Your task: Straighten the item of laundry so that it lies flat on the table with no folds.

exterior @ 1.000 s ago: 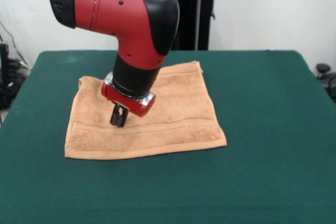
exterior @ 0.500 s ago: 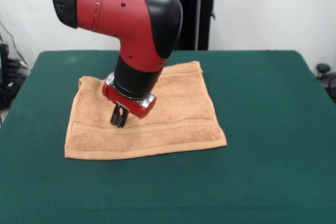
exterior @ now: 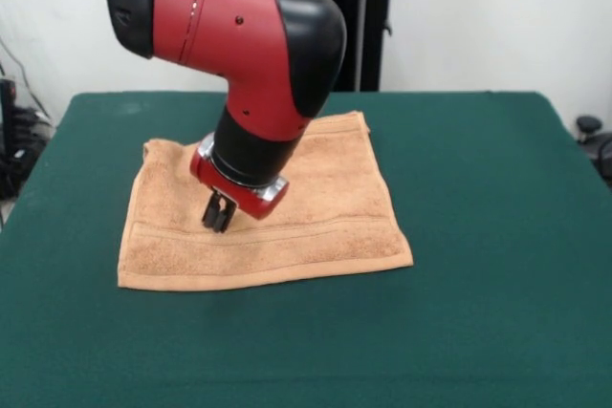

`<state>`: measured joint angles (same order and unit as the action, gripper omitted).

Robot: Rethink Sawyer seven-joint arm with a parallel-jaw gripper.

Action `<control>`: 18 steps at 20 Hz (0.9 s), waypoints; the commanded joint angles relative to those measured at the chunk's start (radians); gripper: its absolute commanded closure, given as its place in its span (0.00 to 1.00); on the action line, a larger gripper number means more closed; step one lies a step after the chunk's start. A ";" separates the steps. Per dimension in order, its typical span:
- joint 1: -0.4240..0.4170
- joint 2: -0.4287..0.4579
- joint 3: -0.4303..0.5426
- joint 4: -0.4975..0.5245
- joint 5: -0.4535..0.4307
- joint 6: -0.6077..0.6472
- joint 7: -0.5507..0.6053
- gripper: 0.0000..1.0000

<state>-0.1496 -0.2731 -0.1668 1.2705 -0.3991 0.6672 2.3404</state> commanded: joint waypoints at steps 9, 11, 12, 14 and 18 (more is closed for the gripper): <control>0.061 0.306 0.153 -0.070 0.127 -0.257 0.215 1.00; 0.071 0.308 0.148 -0.074 0.141 -0.253 0.229 1.00; 0.076 0.309 0.144 -0.076 0.148 -0.251 0.238 1.00; 0.085 0.311 0.137 -0.079 0.163 -0.252 0.252 1.00; 0.110 0.319 0.114 -0.090 0.191 -0.248 0.279 1.00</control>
<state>-0.0933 -0.2151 -0.2481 1.2042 -0.3118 0.7305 2.3406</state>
